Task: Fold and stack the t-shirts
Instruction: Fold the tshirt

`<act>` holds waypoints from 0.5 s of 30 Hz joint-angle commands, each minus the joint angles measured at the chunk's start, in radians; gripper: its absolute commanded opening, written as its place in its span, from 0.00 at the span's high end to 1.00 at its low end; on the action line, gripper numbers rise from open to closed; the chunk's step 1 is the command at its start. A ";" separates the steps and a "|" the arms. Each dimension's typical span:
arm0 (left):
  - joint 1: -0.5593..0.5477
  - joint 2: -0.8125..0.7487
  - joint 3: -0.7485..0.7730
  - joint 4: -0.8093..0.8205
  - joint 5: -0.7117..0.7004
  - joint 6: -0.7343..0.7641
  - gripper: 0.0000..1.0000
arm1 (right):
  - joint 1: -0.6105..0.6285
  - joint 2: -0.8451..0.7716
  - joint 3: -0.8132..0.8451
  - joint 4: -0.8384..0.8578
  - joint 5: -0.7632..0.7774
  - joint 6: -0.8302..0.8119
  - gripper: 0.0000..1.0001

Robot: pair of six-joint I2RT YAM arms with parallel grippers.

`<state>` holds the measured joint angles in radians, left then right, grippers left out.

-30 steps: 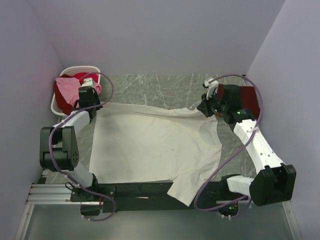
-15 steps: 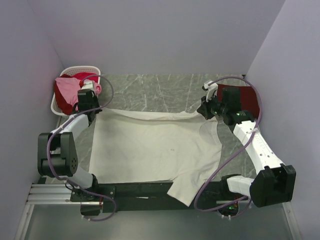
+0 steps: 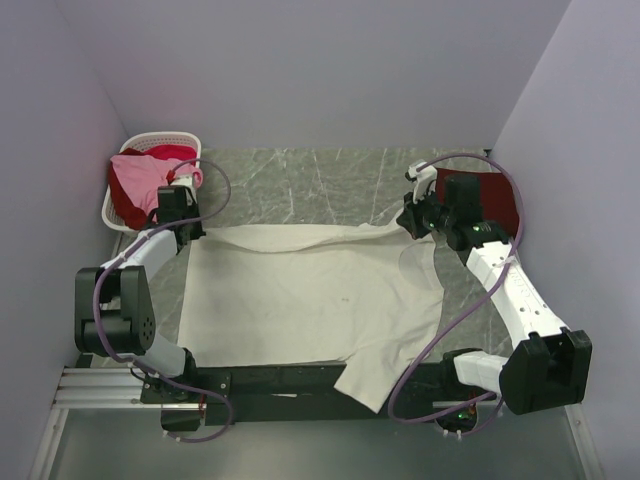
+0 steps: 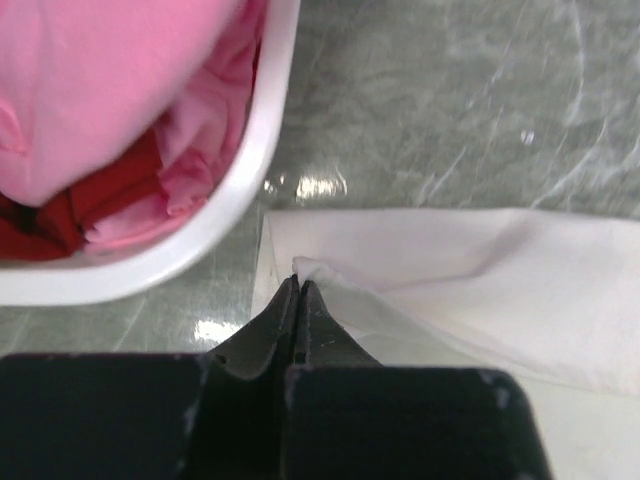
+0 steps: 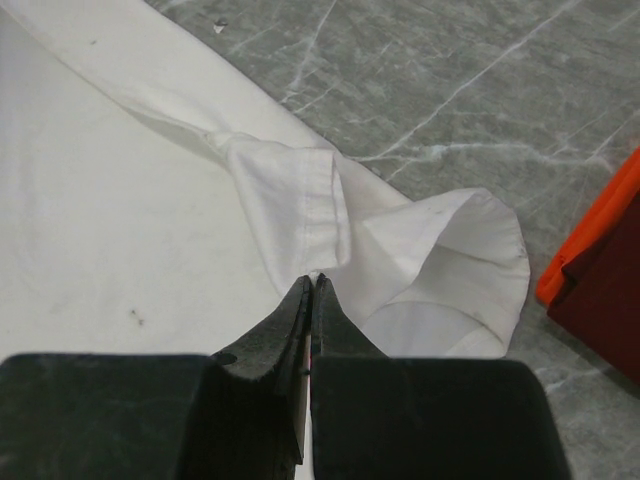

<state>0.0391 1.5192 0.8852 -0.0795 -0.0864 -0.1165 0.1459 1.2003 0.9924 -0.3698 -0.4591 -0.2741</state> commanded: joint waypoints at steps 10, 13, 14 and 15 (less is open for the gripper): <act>0.004 -0.085 0.014 -0.238 -0.099 -0.048 0.38 | -0.006 0.028 0.011 -0.024 0.048 -0.010 1.00; 0.002 -0.206 0.001 -0.209 -0.101 -0.086 0.33 | -0.006 0.036 0.018 -0.049 0.027 -0.028 1.00; 0.004 -0.267 0.000 -0.201 -0.095 -0.097 0.31 | -0.006 0.035 0.015 -0.055 0.019 -0.034 1.00; 0.004 -0.298 -0.003 -0.192 -0.085 -0.107 0.31 | -0.006 0.032 0.018 -0.063 0.010 -0.043 1.00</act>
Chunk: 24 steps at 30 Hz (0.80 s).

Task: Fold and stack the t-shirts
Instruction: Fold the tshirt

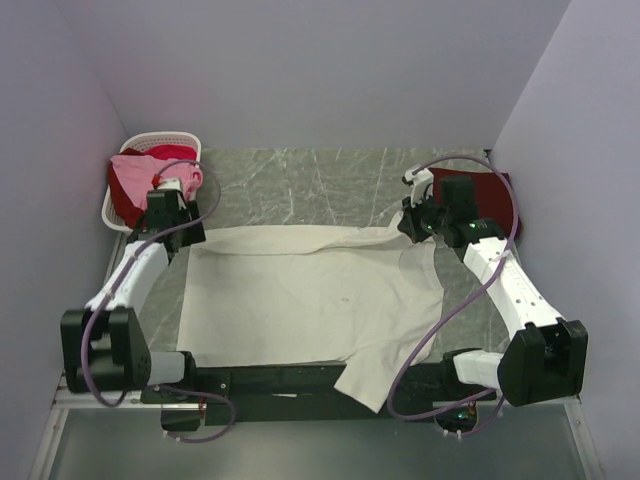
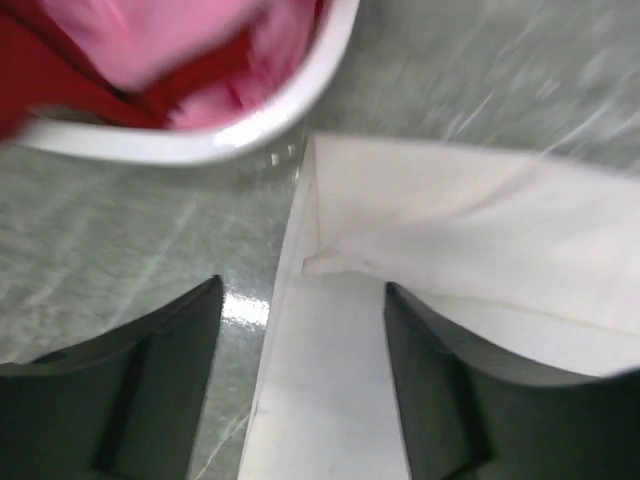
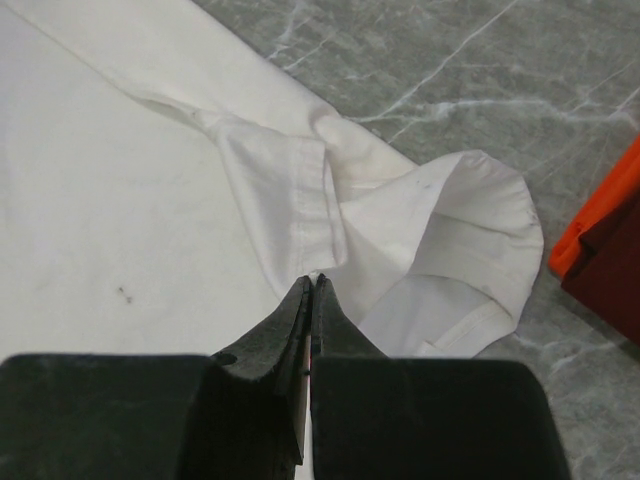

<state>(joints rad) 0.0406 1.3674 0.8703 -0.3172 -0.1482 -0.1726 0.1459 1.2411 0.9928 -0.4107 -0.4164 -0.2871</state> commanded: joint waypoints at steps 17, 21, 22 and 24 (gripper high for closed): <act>0.001 -0.462 -0.117 0.079 0.116 -0.061 0.26 | 0.032 -0.011 -0.048 -0.177 -0.088 -0.215 1.00; -0.007 -0.485 -0.126 0.078 0.136 -0.059 0.26 | 0.069 -0.040 -0.088 -0.180 -0.056 -0.216 1.00; -0.010 -0.490 -0.129 0.084 0.140 -0.059 0.26 | 0.075 -0.045 -0.091 -0.184 -0.048 -0.216 1.00; -0.021 -0.501 -0.139 0.086 0.141 -0.056 0.26 | 0.086 -0.058 -0.105 -0.194 -0.038 -0.222 1.00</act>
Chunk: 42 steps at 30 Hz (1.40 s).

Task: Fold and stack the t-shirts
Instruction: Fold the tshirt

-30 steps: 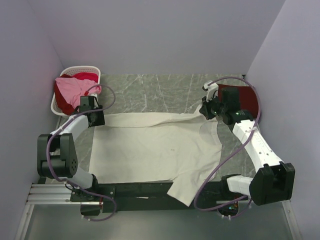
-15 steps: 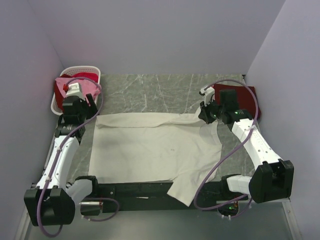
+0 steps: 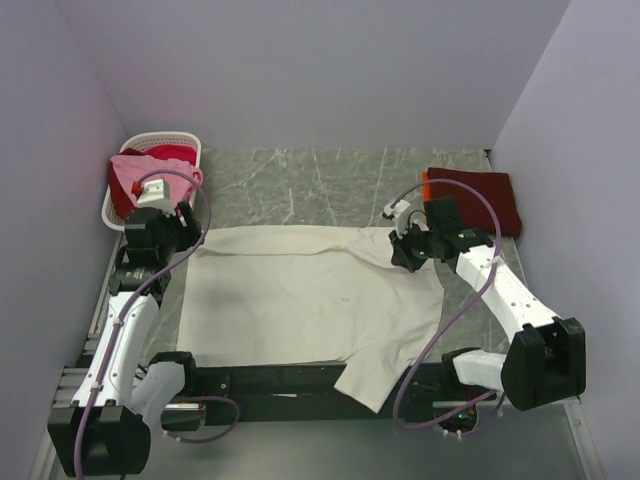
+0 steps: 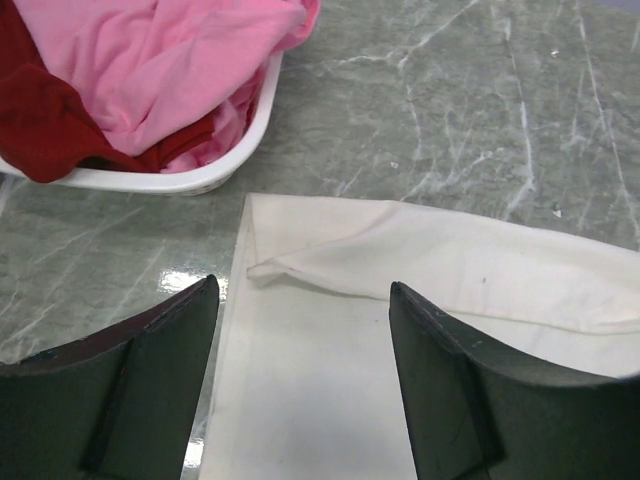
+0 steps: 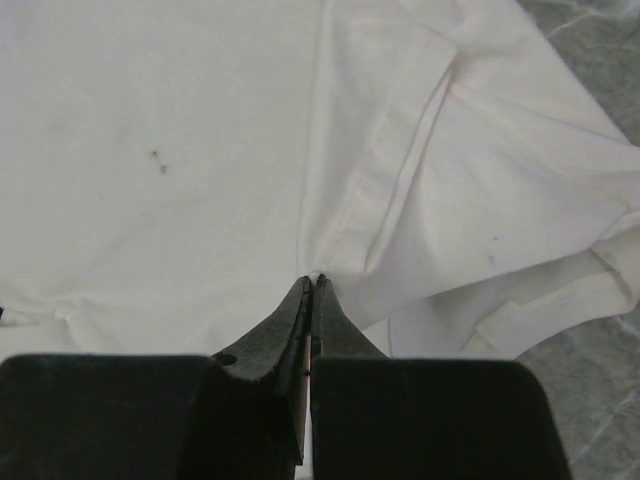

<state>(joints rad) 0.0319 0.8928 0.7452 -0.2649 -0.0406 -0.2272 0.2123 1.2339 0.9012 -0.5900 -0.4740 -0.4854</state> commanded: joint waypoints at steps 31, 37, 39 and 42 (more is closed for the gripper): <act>-0.026 -0.045 -0.003 0.052 0.151 0.005 0.26 | -0.295 0.550 0.375 0.070 0.170 0.349 0.45; -0.027 -0.042 -0.003 0.053 0.166 0.003 0.26 | -0.295 0.631 0.427 0.049 0.138 0.366 0.45; -0.027 -0.040 -0.001 0.052 0.165 0.003 0.26 | -0.295 0.650 0.444 0.039 0.129 0.375 0.47; -0.027 -0.043 -0.004 0.052 0.162 0.005 0.26 | -0.295 0.680 0.456 0.032 0.117 0.380 0.50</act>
<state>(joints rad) 0.0086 0.8661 0.7387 -0.2516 0.1043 -0.2264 -0.0875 1.8900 1.3163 -0.5503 -0.3359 -0.1284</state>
